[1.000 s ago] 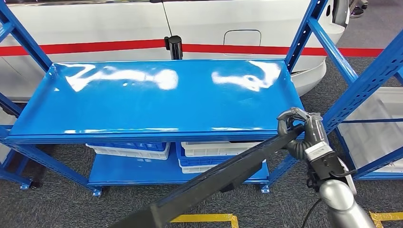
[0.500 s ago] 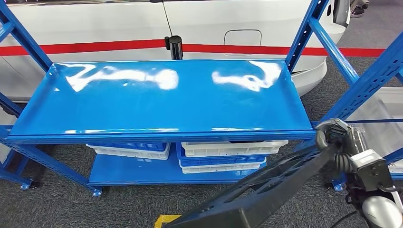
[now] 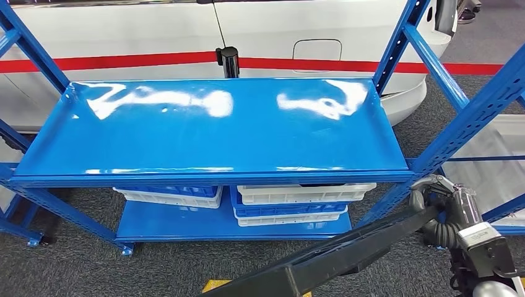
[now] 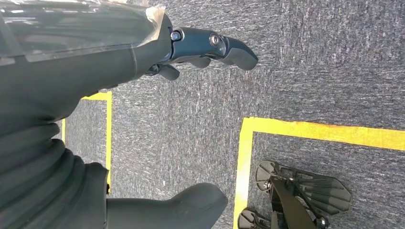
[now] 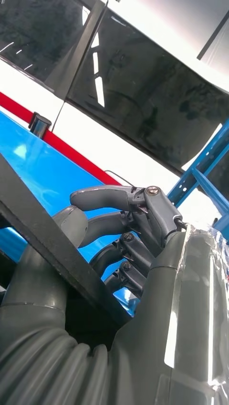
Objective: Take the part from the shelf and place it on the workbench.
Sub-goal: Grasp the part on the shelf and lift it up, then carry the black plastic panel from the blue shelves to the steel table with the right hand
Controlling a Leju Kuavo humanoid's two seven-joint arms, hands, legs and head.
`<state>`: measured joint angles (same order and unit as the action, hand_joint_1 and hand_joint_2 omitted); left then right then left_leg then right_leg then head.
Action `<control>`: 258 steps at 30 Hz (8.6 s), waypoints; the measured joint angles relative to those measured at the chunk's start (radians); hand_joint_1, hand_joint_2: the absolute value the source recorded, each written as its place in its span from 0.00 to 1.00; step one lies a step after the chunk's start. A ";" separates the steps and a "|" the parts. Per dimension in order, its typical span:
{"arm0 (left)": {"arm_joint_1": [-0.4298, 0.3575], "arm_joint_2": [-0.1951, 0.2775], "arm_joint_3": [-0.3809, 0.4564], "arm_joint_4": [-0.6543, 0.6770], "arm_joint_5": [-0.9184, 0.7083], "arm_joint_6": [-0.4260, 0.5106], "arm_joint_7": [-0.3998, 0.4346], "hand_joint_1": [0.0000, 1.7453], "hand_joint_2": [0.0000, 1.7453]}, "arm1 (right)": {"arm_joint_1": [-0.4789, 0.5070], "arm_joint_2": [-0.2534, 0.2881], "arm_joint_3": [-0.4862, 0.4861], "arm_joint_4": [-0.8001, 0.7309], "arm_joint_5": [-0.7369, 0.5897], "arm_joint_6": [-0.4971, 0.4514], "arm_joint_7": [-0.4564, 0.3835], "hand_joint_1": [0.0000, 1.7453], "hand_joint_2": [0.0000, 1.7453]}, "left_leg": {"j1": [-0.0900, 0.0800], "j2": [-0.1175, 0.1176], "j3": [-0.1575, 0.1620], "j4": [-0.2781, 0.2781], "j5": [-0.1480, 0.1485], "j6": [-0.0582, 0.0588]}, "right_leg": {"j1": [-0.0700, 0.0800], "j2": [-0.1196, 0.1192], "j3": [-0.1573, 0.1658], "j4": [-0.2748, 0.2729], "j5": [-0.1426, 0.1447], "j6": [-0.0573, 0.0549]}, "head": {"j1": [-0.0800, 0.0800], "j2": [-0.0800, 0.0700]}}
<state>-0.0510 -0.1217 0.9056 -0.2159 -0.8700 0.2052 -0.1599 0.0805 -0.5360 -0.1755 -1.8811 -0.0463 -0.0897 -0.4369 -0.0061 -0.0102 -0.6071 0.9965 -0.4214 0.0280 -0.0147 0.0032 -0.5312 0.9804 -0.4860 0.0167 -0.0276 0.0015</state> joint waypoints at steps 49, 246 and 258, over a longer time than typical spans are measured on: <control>-0.006 -0.006 0.002 0.000 -0.049 0.005 -0.004 0.00 1.00 | 0.048 0.166 0.030 0.012 0.062 0.010 -0.075 1.00 1.00 | 0.009 0.012 0.045 -0.010 -0.020 0.026 | -0.016 -0.002 -0.052 0.140 -0.055 0.037 | 0.008 0.000; -0.005 -0.024 0.195 -0.008 -0.046 0.116 0.062 0.00 1.00 | 0.050 0.217 -0.114 0.009 0.183 0.138 -0.044 1.00 1.00 | 0.010 0.012 -0.061 0.281 -0.124 -0.019 | 0.003 -0.007 -0.024 -0.004 0.044 -0.027 | 0.010 0.000; -0.011 -0.028 0.206 -0.009 -0.050 0.115 0.062 0.00 1.00 | -0.028 0.170 -0.070 0.084 0.152 0.154 -0.045 1.00 1.00 | 0.001 0.021 0.082 -0.056 -0.021 0.047 | 0.000 -0.010 -0.142 0.197 -0.061 0.001 | 0.017 0.000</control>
<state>-0.0619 -0.1497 1.1114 -0.2252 -0.9201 0.3204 -0.0984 0.0520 -0.3659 -0.2450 -1.7972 0.1061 0.0638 -0.4822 -0.0052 0.0108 -0.5247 0.9403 -0.4422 0.0746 -0.0147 -0.0069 -0.6732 1.1777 -0.5465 0.0175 -0.0109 0.0015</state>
